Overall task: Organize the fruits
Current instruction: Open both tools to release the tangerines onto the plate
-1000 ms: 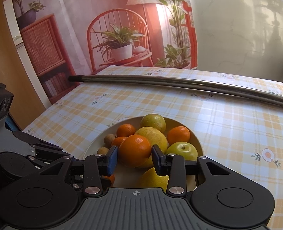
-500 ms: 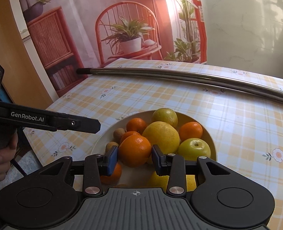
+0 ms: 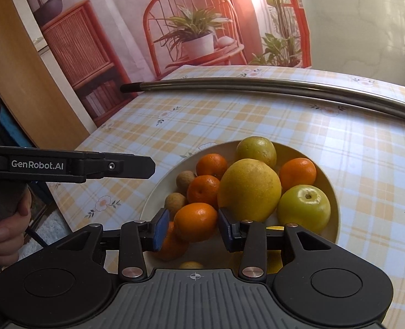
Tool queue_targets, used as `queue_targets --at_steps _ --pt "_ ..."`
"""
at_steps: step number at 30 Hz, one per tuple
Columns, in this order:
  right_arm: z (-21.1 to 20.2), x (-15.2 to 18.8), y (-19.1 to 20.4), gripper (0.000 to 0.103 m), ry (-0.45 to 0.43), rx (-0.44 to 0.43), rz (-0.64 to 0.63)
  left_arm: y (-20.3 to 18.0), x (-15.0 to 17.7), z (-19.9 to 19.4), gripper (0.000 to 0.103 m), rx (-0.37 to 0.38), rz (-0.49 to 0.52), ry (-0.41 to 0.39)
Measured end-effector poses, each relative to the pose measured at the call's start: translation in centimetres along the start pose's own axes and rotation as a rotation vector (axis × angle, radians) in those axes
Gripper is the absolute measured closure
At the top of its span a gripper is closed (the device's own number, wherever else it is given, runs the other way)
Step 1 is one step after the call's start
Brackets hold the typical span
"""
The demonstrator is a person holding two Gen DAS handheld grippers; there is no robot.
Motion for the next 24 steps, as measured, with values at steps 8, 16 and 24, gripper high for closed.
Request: queue_targets --at_steps 8,16,24 --pt "-0.7 0.2 -0.2 0.065 -0.019 0.024 -0.004 0.5 -0.1 -0.3 0.063 -0.023 -0.02 -0.007" --pt "-3.5 -1.0 -1.2 0.064 -0.12 0.133 -0.019 0.5 -0.3 -0.7 0.062 -0.056 -0.014 -0.025" --pt "-4.9 -1.2 -3.3 0.045 -0.143 0.29 0.012 0.3 -0.7 -1.2 0.026 -0.08 0.016 -0.053"
Point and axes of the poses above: each gripper's, at about its wrist camera, not at the fingertips, and z roughly the way its jaws point, y to its left, x to its underside, the point moved 6 cm from there along z, roughly the way its jaws point, and after that the axes turned 9 degrees about z, right-handed, at the moved point
